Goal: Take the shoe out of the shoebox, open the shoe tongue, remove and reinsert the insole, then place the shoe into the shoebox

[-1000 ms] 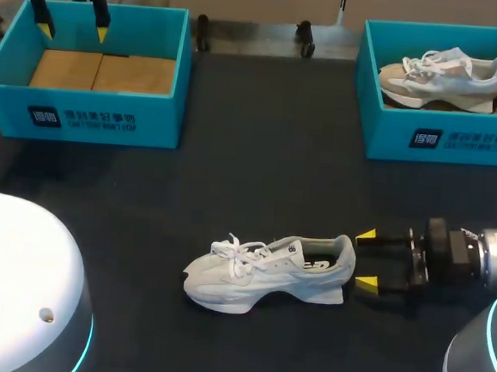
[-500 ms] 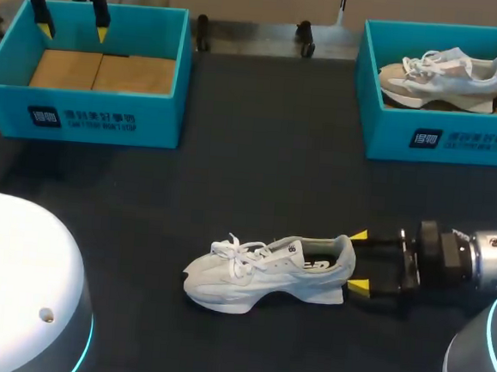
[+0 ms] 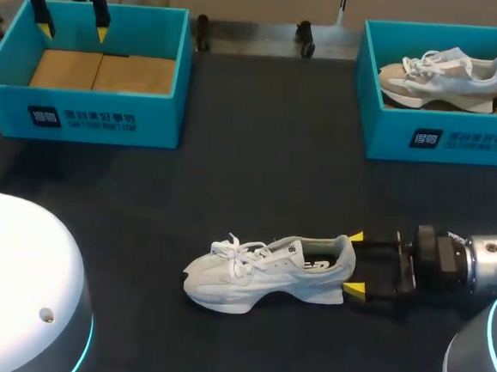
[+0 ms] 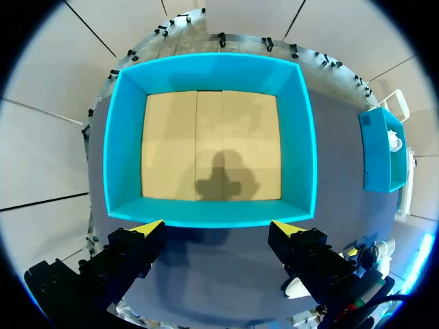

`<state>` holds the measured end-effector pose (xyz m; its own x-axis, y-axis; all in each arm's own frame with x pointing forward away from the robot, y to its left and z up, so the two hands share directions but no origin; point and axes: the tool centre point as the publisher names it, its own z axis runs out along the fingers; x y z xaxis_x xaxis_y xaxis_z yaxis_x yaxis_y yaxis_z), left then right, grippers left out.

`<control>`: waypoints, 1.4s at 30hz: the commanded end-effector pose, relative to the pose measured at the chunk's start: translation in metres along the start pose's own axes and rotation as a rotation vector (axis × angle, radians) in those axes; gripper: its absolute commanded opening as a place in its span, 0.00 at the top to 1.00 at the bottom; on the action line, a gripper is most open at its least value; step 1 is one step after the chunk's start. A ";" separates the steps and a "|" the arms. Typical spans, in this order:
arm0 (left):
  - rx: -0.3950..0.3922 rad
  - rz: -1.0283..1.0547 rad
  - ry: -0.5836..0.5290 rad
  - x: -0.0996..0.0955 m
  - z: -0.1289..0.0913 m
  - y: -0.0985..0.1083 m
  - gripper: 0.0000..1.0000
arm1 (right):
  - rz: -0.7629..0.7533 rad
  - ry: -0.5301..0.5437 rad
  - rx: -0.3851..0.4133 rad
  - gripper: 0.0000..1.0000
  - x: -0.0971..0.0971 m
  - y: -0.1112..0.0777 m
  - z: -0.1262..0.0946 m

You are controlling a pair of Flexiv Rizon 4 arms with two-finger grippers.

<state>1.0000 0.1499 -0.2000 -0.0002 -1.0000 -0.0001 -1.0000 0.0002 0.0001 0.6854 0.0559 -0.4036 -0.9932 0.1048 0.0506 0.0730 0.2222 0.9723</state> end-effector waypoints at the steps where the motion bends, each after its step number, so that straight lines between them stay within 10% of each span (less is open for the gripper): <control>1: 0.000 0.000 0.000 0.000 0.000 0.000 0.00 | -0.002 0.003 -0.001 0.00 -0.003 -0.001 0.006; 42: 0.000 0.000 0.000 0.000 0.000 0.000 0.00 | 0.030 0.082 -0.008 0.00 -0.002 -0.006 0.023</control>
<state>1.0000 0.1499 -0.2000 -0.0002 -1.0000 -0.0001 -1.0000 0.0002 0.0001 0.6853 0.0747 -0.4130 -0.9947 0.0433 0.0930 0.1000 0.2092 0.9727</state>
